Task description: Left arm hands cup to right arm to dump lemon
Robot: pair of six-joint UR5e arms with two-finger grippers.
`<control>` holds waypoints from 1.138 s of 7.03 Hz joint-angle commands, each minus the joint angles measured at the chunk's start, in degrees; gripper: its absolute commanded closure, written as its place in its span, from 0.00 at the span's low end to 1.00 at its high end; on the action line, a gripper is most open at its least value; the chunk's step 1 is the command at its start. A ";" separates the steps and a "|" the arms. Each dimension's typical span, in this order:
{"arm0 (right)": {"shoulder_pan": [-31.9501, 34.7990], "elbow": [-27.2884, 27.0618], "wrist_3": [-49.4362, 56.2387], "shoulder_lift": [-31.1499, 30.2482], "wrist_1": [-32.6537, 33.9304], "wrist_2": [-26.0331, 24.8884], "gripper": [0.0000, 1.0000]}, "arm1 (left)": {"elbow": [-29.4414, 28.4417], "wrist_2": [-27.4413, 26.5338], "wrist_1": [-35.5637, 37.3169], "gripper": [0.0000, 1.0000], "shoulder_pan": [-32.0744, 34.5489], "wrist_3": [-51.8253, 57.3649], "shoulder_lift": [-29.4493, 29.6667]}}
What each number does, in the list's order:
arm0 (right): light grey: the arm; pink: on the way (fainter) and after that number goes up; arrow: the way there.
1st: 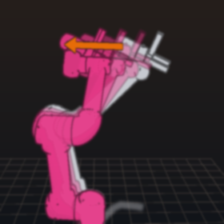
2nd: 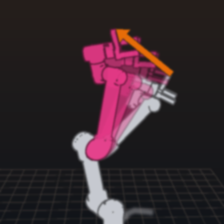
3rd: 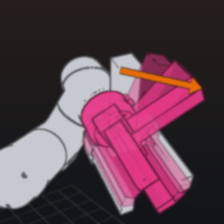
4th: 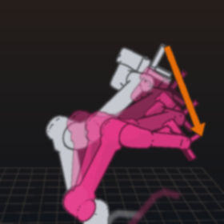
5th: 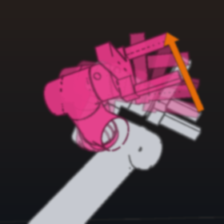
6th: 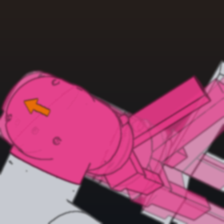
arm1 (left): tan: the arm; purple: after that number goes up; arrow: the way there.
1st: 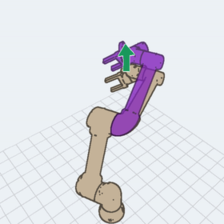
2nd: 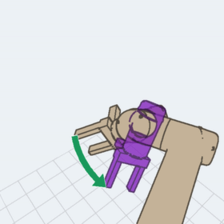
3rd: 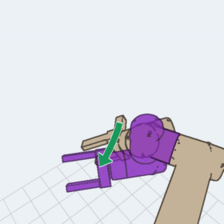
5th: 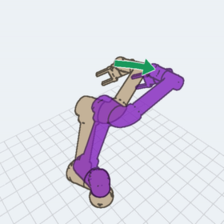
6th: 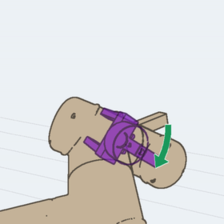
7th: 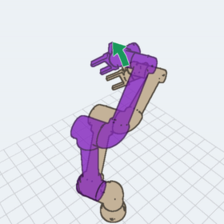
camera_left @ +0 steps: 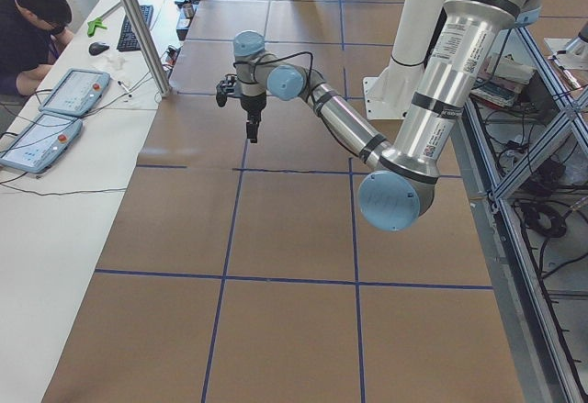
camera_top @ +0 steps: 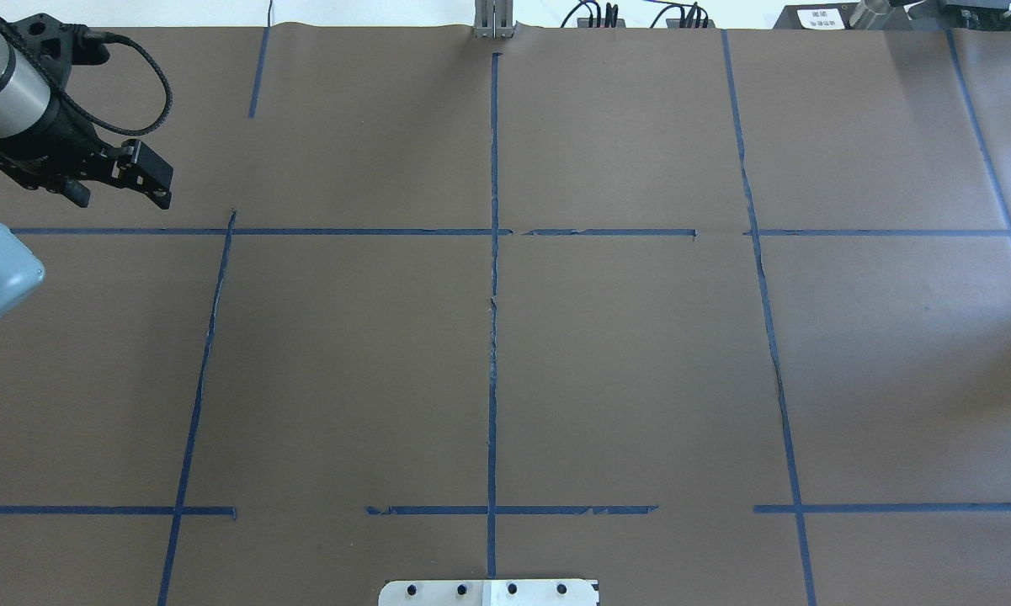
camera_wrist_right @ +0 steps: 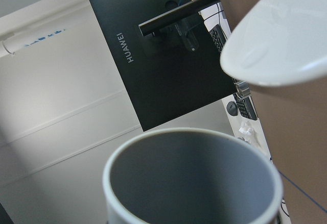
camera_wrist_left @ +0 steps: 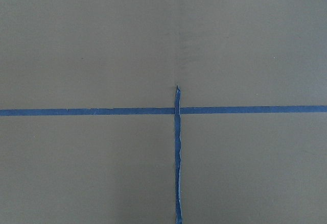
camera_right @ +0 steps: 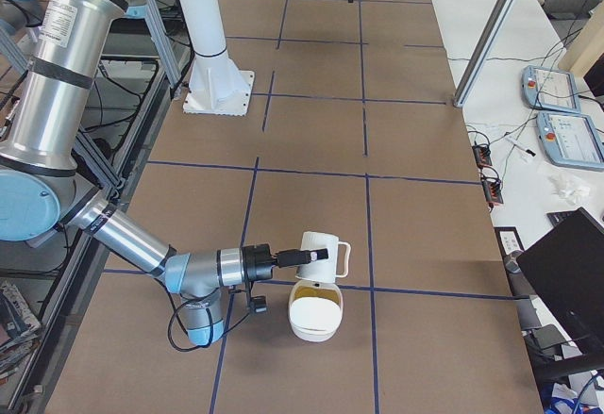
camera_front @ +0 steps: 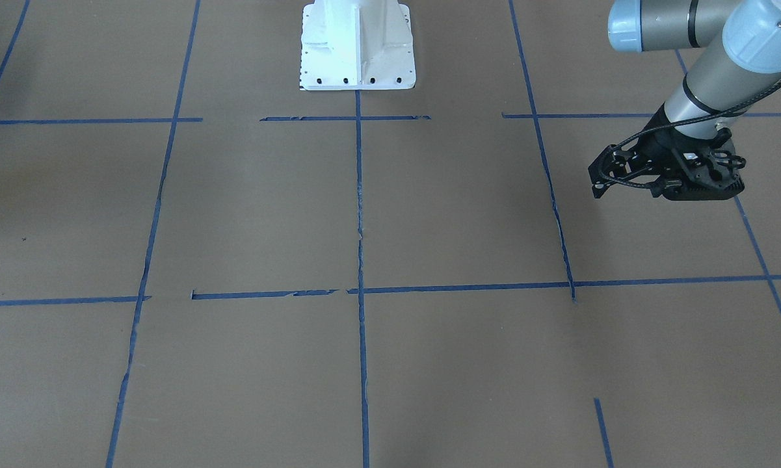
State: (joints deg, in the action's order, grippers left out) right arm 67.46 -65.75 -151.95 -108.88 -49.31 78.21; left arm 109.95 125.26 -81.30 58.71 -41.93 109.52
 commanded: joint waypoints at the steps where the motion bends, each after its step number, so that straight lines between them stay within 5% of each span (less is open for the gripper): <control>1: 0.04 -0.33 16.78 -0.63 3.32 0.36 0.83 | 0.00 0.07 0.00 0.00 0.00 0.00 -0.10; 8: 0.04 -5.61 58.90 -1.42 14.66 2.82 0.85 | -1.05 0.16 -0.17 0.00 -0.79 0.00 0.07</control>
State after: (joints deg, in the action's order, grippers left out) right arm 67.50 -70.80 -102.22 -110.22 -36.85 80.64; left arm 109.21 125.39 -81.41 58.30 -41.92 109.54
